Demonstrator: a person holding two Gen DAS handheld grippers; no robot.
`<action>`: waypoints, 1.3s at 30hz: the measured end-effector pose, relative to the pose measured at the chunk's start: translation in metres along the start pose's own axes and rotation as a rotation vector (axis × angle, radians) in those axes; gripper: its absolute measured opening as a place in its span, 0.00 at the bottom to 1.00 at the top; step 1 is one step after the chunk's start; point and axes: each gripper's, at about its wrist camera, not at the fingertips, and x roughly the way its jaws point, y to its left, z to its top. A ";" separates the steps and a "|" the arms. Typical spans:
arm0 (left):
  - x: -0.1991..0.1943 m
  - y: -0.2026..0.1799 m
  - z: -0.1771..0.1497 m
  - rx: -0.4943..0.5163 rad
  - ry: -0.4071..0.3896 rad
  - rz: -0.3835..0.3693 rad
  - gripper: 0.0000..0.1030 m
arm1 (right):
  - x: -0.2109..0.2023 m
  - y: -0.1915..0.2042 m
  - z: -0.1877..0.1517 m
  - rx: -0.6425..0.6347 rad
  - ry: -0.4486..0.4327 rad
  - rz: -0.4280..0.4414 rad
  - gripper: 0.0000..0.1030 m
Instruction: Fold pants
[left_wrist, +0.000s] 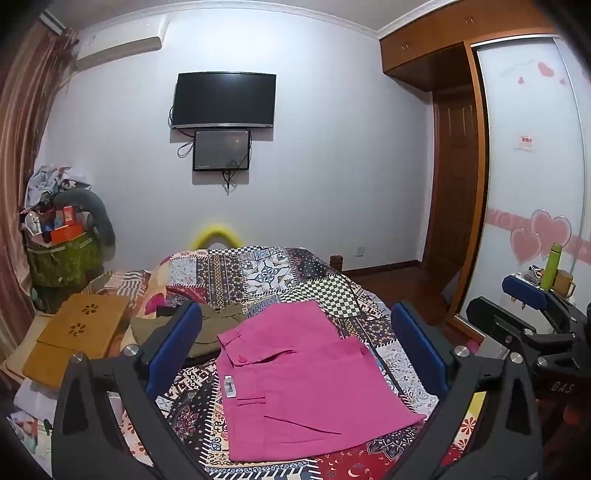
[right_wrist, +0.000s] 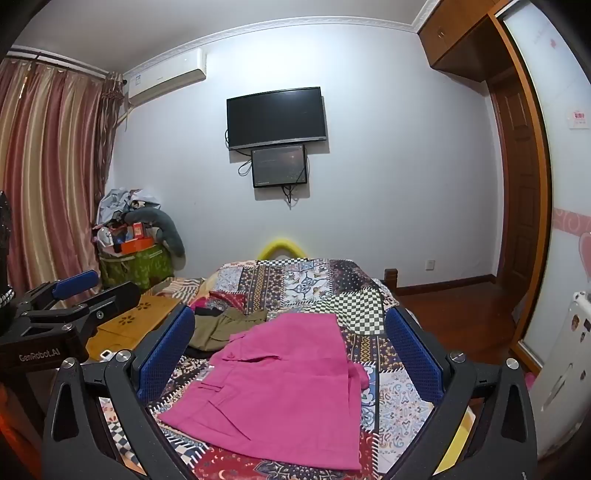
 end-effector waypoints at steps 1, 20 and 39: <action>0.000 0.000 0.001 0.002 -0.001 0.001 1.00 | 0.000 0.000 0.000 0.000 0.001 -0.001 1.00; 0.005 -0.001 -0.002 0.001 0.001 -0.002 1.00 | 0.000 -0.002 -0.001 0.002 0.001 -0.001 1.00; 0.004 0.002 0.000 0.012 -0.006 0.002 1.00 | 0.004 -0.004 -0.002 0.005 0.005 -0.006 1.00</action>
